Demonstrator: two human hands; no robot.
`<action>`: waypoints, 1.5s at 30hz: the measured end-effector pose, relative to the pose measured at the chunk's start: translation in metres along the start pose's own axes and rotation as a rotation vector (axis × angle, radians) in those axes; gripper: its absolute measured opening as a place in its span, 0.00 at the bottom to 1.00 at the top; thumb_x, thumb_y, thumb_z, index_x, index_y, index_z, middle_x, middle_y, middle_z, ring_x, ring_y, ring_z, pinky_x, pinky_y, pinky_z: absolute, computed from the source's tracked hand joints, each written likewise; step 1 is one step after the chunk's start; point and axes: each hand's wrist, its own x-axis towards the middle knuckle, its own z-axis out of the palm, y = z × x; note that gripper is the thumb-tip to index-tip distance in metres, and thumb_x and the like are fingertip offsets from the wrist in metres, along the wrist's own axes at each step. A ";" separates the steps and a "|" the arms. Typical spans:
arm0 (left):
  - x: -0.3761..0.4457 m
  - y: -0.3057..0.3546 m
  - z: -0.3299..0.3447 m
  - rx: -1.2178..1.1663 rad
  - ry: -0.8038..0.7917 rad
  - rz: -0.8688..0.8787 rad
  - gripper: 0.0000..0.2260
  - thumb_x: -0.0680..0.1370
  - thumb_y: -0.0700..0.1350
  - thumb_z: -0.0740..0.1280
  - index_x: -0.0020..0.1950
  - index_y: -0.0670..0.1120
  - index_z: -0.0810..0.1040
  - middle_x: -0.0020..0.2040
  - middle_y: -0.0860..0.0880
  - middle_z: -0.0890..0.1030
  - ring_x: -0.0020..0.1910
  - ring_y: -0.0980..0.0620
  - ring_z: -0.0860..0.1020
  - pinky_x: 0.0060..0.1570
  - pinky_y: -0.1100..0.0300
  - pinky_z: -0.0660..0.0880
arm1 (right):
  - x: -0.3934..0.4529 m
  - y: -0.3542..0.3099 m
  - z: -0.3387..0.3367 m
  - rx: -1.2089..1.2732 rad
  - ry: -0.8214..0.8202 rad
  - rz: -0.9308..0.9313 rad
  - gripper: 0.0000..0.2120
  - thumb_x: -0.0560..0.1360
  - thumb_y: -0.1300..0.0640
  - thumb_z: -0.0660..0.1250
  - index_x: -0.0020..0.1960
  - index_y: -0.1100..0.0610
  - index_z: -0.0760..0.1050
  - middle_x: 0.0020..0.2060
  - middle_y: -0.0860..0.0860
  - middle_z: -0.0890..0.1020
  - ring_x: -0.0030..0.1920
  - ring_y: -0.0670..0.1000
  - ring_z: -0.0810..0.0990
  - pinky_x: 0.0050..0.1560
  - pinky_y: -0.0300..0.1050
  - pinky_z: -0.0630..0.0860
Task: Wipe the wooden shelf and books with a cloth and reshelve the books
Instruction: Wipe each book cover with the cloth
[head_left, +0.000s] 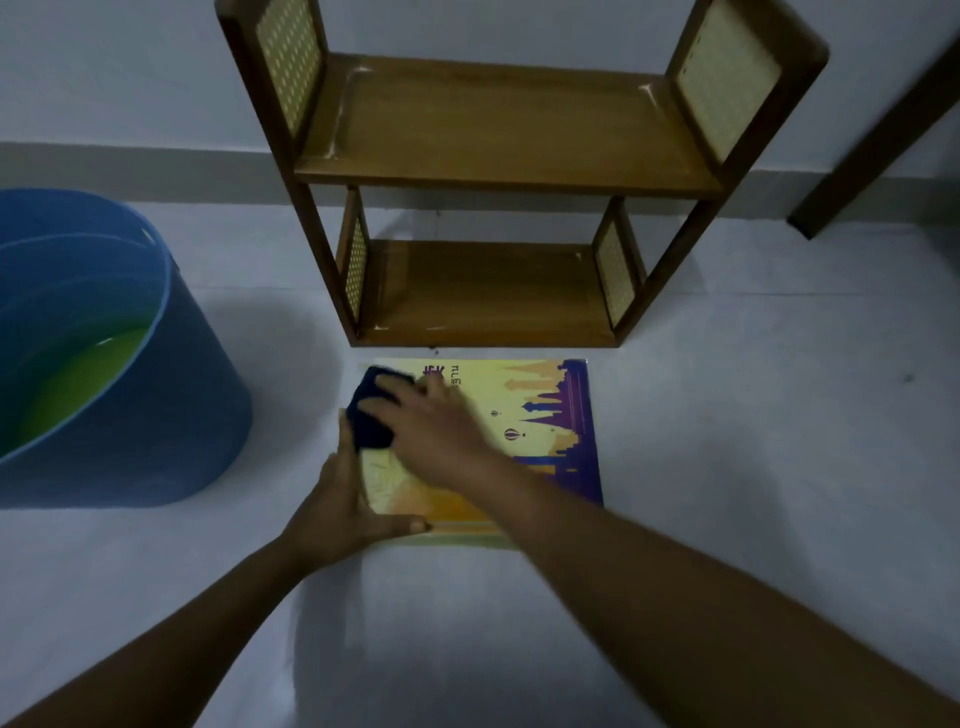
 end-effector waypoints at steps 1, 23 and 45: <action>0.000 0.003 -0.001 0.008 -0.023 0.006 0.61 0.59 0.62 0.79 0.72 0.68 0.33 0.65 0.77 0.63 0.64 0.70 0.69 0.58 0.65 0.76 | 0.003 0.023 -0.006 -0.028 -0.003 0.042 0.27 0.75 0.61 0.61 0.73 0.47 0.62 0.76 0.51 0.60 0.68 0.63 0.61 0.65 0.58 0.62; 0.008 -0.001 -0.008 0.209 -0.071 0.073 0.66 0.58 0.69 0.77 0.75 0.57 0.28 0.77 0.52 0.60 0.74 0.50 0.62 0.71 0.38 0.59 | -0.130 0.030 0.028 0.016 0.249 0.243 0.24 0.64 0.57 0.68 0.60 0.46 0.76 0.67 0.48 0.74 0.56 0.57 0.72 0.51 0.53 0.73; 0.000 0.021 -0.007 0.744 -0.051 0.267 0.62 0.61 0.80 0.58 0.75 0.46 0.28 0.76 0.44 0.29 0.75 0.48 0.30 0.72 0.44 0.34 | -0.087 0.135 -0.049 -0.261 -0.188 0.044 0.28 0.75 0.56 0.62 0.73 0.47 0.61 0.76 0.53 0.59 0.63 0.63 0.65 0.63 0.56 0.68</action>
